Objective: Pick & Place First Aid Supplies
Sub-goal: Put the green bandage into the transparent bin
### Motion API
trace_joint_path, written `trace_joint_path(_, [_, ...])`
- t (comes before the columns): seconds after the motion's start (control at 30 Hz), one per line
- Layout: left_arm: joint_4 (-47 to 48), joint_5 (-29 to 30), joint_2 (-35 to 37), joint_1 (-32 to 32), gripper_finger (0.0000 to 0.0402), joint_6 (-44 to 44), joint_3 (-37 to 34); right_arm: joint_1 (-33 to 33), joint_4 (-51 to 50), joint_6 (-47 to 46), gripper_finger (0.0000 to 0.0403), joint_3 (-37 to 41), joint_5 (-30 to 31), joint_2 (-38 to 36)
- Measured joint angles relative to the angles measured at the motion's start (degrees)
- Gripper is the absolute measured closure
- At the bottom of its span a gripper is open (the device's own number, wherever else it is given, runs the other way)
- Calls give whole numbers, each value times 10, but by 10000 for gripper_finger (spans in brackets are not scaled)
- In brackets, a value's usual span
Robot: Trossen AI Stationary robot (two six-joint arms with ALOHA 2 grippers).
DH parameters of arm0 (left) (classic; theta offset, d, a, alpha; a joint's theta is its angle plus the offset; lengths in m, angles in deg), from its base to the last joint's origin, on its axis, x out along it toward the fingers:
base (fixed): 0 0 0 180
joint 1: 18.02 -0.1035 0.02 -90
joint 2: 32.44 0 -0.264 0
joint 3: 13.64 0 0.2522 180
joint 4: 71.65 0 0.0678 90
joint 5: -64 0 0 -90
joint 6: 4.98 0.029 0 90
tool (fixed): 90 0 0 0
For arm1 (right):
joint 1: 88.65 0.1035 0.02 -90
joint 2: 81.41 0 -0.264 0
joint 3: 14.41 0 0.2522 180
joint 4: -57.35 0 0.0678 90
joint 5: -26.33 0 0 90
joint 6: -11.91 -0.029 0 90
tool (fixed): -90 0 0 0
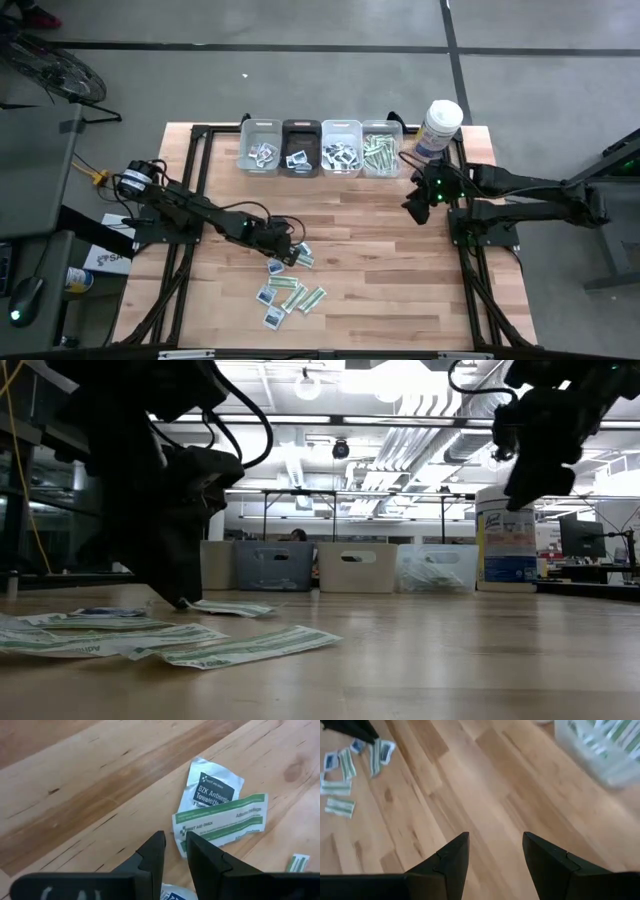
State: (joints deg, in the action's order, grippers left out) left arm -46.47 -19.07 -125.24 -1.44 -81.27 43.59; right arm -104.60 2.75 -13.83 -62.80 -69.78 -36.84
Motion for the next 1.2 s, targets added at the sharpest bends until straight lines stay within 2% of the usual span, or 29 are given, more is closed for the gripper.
trace_joint_path(0.37, [-38,-13,-2,0,319,-2,-3,150,-35,-94,224,0,92,-4])
trace_joint_path(0.63, [-40,-45,-2,-1,320,-5,-3,225,-39,-133,224,0,143,-4])
trace_joint_path(0.73, [-40,-45,-2,0,337,-6,-3,247,-44,-150,224,0,151,-4])
trace_joint_path(0.9, [-40,-45,-2,-1,395,-5,-2,285,-45,-204,224,0,148,-4])
trace_joint_path(1.2, [-66,-40,10,0,400,18,2,372,-36,-267,224,0,181,-4])
